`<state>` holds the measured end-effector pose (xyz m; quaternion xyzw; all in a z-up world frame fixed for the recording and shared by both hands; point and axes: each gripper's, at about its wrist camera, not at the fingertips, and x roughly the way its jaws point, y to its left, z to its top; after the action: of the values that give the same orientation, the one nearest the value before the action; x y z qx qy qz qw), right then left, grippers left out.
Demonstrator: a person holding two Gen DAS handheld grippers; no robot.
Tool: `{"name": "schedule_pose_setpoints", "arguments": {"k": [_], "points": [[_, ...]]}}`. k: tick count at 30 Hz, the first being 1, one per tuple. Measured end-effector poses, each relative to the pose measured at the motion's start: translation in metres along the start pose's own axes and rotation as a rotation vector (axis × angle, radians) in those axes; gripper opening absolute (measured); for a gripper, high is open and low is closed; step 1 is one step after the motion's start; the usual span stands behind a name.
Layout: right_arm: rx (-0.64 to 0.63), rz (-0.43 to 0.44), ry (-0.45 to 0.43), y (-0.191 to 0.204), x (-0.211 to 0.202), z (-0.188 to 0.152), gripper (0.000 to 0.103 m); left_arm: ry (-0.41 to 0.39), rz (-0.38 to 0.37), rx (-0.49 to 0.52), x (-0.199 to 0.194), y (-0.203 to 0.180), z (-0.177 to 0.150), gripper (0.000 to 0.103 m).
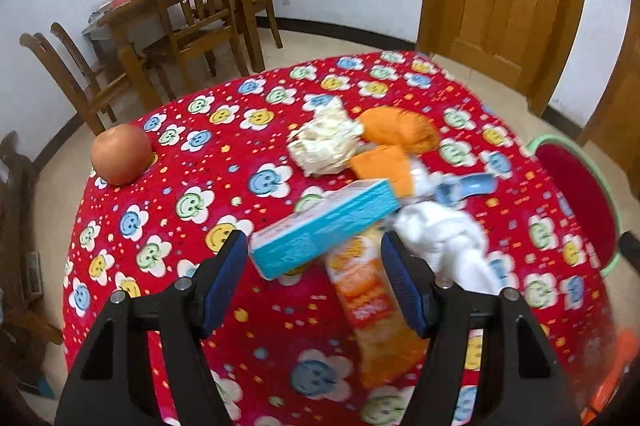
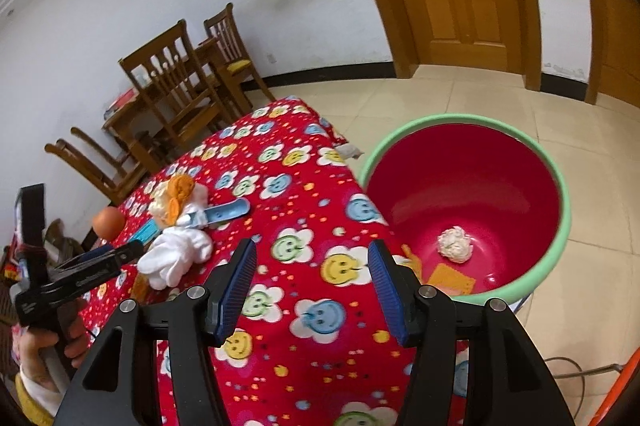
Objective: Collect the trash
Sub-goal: 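Move both tools back over the table, then grasp the blue toothpaste box with the left tool while the right tool grasps the white cloth bundle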
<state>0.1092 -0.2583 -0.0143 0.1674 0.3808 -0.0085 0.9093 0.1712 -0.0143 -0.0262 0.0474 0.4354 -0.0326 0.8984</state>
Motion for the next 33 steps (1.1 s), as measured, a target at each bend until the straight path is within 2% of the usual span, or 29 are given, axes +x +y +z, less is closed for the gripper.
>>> {"name": "schedule_pose_setpoints", "arguments": {"k": [3,11,13,15,18,25,33], "points": [[-0.009,0.002,0.005,0.008,0.003,0.000,0.059,0.000,0.008,0.025,0.009,0.004,0.001,0.069],[-0.040,0.004,0.027,0.029,0.013,-0.001,0.059,0.015,-0.061,0.030,0.028,0.011,0.010,0.067],[-0.047,0.004,0.031,0.033,0.015,0.000,0.059,0.016,-0.065,0.022,0.030,0.013,0.012,0.048],[-0.053,0.007,0.034,0.037,0.016,0.000,0.059,0.018,-0.084,0.016,0.031,0.015,0.011,0.034],[-0.069,0.010,0.040,0.044,0.019,-0.001,0.059,0.007,-0.120,0.015,0.025,0.016,0.009,0.029],[-0.103,0.032,0.068,0.063,0.031,-0.002,0.059,-0.029,-0.155,-0.005,0.006,0.019,0.002,0.027],[-0.150,0.078,0.130,0.090,0.055,-0.007,0.059,-0.067,-0.154,-0.143,-0.020,0.039,-0.008,0.027]]}}
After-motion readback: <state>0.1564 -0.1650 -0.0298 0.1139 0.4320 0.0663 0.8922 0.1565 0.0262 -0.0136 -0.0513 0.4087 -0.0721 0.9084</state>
